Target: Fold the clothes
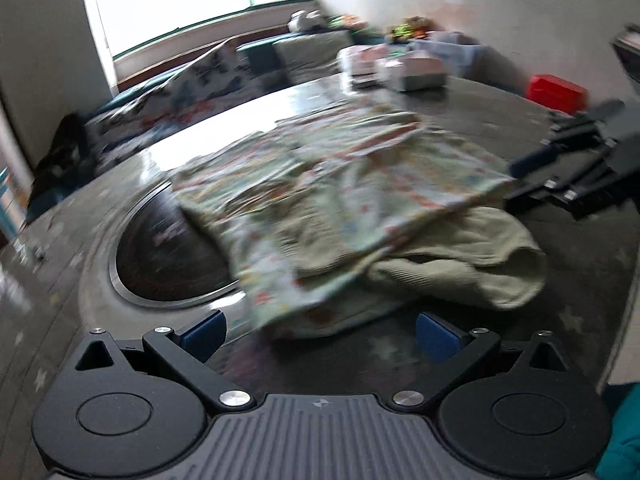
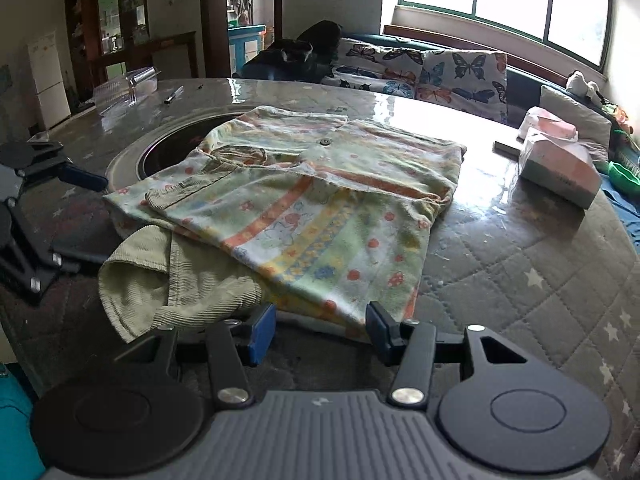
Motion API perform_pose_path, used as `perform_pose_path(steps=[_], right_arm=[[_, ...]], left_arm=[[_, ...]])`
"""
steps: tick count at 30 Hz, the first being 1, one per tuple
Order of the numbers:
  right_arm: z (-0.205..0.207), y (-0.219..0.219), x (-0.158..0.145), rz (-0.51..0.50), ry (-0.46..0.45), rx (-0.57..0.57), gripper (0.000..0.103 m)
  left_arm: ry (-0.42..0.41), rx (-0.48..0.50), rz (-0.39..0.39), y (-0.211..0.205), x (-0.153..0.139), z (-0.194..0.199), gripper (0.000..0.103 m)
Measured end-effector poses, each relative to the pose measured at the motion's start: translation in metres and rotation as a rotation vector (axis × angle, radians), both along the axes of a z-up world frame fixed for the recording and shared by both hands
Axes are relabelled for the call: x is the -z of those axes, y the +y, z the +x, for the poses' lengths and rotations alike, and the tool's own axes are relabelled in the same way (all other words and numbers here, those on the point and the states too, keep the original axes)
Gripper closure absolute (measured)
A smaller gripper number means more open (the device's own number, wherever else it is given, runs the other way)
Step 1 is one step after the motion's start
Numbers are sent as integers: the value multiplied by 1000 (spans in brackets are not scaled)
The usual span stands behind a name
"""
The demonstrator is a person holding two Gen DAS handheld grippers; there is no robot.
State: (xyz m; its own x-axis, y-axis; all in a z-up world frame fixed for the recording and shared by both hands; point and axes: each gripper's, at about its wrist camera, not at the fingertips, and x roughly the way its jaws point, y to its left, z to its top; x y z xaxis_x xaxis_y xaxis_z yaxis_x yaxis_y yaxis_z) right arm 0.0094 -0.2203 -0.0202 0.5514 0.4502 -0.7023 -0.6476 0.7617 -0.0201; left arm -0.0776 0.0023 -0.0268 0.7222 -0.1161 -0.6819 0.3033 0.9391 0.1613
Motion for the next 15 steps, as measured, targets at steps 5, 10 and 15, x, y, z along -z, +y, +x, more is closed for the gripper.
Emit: perform_pose_path(steps=[5,10,15], right_arm=[[-7,-5,-6,-14,-18,9,46],[-11,-7,-7,-23,-23,1,45],[-14,-6,-6,-29,-28,-25,44]], left_arm=[[-72,148,41,-27,6,-5,4],[-130,241,71,-46,12,-2,11],[-147,300,58,-52,13,2,37]])
